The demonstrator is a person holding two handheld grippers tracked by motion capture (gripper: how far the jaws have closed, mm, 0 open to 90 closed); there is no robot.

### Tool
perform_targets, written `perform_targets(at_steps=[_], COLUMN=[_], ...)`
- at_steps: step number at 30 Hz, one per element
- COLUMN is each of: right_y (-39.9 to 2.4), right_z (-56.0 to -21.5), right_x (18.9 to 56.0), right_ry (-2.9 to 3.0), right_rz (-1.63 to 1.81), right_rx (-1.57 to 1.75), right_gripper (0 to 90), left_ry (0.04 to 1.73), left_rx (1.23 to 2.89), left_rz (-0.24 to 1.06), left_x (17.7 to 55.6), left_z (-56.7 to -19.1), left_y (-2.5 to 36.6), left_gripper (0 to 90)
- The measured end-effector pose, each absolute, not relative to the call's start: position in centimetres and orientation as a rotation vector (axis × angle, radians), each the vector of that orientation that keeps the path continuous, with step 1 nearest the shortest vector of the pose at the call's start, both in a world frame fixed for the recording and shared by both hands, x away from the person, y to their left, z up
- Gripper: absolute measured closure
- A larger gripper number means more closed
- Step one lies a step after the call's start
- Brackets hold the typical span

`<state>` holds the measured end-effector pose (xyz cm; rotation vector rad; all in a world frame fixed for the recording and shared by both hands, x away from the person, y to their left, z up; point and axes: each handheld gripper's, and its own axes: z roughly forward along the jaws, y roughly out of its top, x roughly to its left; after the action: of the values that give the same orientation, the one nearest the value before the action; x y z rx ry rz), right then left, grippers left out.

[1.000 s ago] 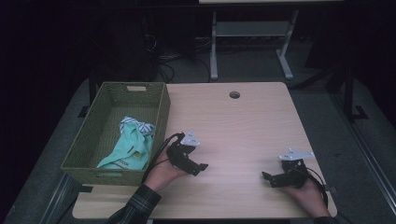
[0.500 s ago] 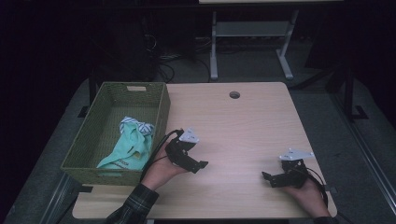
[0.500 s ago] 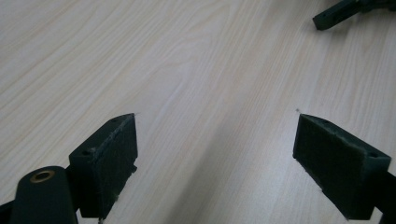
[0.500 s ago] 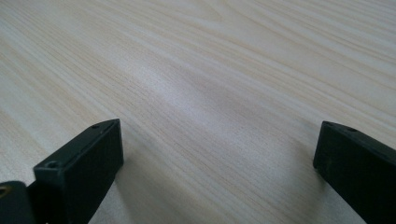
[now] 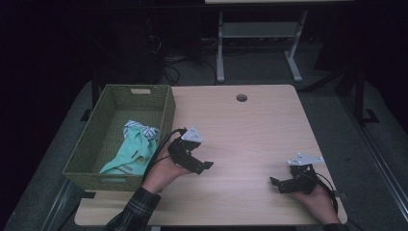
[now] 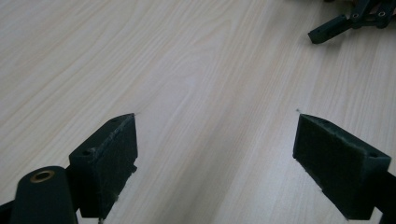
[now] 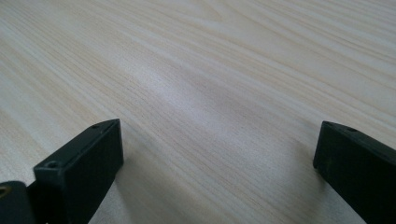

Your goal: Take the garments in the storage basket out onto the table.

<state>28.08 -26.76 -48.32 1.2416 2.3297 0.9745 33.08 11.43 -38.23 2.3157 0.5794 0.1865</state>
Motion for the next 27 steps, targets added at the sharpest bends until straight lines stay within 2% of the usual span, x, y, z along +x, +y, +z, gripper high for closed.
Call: perform_targets(at_steps=[27], right_y=[-26.8], right_z=[-48.3], right_x=[28.1], right_ry=[2.33], right_rz=[0.974], right_rx=[1.24], right_gripper=[1.1], left_ry=[0.616], left_rx=[2.269], left_rz=[0.221], left_x=[34.1], left_z=[-35.1], left_y=[13.8], left_gripper=[13.4])
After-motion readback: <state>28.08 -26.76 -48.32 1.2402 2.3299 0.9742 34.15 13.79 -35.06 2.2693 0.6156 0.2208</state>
